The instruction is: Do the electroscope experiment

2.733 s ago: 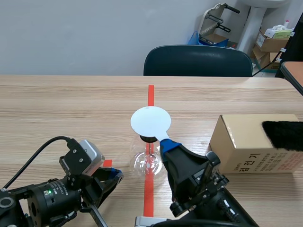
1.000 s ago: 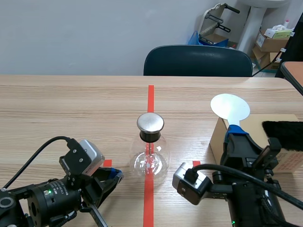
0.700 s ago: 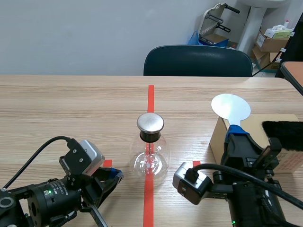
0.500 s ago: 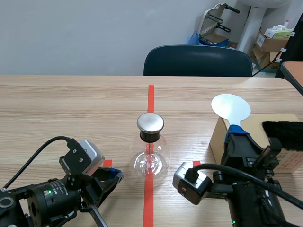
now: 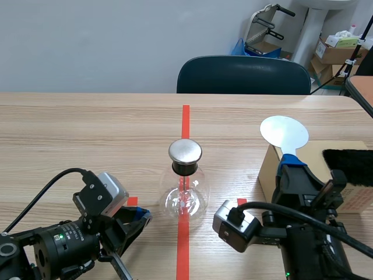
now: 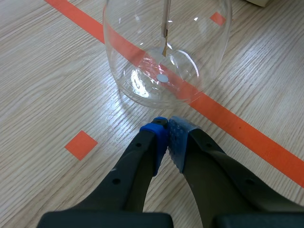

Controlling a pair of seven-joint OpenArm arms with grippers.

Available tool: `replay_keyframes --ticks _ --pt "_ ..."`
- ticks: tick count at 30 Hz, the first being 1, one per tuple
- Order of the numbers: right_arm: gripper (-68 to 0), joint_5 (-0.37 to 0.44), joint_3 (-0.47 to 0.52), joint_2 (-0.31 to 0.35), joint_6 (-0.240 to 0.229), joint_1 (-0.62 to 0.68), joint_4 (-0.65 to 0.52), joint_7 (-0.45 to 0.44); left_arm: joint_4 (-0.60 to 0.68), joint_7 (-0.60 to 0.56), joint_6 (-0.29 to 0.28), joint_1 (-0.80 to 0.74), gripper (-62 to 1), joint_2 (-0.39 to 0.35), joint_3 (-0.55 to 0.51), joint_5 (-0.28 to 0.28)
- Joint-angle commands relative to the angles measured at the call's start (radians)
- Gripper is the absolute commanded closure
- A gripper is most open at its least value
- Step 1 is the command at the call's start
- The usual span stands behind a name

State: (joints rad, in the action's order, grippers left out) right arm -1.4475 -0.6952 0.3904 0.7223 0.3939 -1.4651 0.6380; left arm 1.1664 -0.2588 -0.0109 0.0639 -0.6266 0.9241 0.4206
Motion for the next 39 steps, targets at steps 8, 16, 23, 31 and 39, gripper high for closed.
replay_keyframes --ticks 8,16,23,31,39 --pt "-1.0 -0.003 0.009 0.003 0.017 -0.008 -0.010 0.007 0.013 -0.010 -0.002 0.000 -2.7 0.000 -0.004 0.002" --pt "-1.0 -0.003 0.009 0.003 0.017 -0.008 -0.010 0.007 0.013 -0.011 -0.002 0.000 -2.7 0.000 -0.004 0.002" --pt "-1.0 -0.003 0.009 0.003 0.018 -0.008 -0.010 0.007 0.013 -0.011 -0.002 0.000 -2.7 0.000 -0.004 0.002" --pt "-1.0 0.029 0.019 0.003 0.028 -0.008 -0.010 -0.043 0.013 -0.011 -0.002 0.000 -2.7 -0.007 -0.004 0.003" --pt "-1.0 0.164 0.212 0.002 0.061 0.074 -0.011 -0.367 0.032 -0.014 -0.003 -0.010 -6.8 -0.035 -0.004 0.007"
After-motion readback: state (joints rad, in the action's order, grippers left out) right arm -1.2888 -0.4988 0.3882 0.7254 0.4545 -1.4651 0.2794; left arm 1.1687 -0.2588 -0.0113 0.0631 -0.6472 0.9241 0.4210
